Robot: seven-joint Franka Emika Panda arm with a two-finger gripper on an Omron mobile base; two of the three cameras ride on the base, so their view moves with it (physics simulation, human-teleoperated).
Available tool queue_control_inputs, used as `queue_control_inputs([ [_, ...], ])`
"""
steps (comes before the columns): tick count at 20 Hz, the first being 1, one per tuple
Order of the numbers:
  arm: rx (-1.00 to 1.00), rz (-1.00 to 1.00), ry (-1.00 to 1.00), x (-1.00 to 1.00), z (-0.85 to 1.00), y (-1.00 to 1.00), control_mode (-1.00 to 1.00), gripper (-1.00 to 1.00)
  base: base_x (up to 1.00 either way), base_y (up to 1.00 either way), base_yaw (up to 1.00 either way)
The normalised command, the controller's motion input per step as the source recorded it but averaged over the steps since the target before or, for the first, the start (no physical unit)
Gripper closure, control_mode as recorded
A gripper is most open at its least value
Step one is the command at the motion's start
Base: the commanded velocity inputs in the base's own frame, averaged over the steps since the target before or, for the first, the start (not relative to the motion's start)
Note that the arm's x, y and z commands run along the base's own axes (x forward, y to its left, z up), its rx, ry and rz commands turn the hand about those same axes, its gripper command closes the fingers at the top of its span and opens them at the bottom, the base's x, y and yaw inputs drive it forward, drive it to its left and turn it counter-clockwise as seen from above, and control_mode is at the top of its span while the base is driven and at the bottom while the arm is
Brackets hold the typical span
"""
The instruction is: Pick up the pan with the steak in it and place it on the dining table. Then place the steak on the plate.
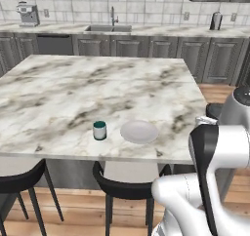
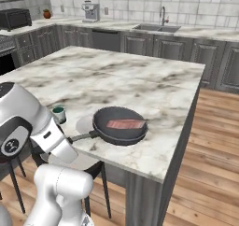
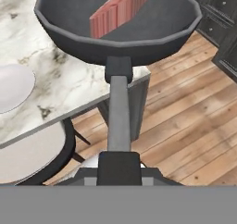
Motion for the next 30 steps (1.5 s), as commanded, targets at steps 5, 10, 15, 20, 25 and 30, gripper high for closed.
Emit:
queue_control_inputs([
  [5, 0.0, 0.12, -0.01, 0.35, -0.09, -0.24, -1.0, 1.0, 0.0, 0.0, 0.0],
  [10, 0.0, 0.04, 0.0, 0.02, -0.02, -0.05, -1.0, 1.0, 0.0, 0.0, 0.0],
  [15, -0.02, 0.03, -0.01, 0.05, -0.21, 0.0, -1.0, 1.0, 0.0, 0.0, 0.0],
  [20, -0.02, 0.08, 0.0, 0.02, -0.39, -0.03, -1.0, 1.0, 0.0, 0.0, 0.0],
  [25, -0.01, 0.14, 0.0, 0.09, -0.4, -0.14, -1.0, 1.0, 0.0, 0.0, 0.0],
  [30, 0.0, 0.18, 0.0, 0.19, -0.43, -0.26, -1.0, 1.0, 0.0, 0.0, 0.0],
])
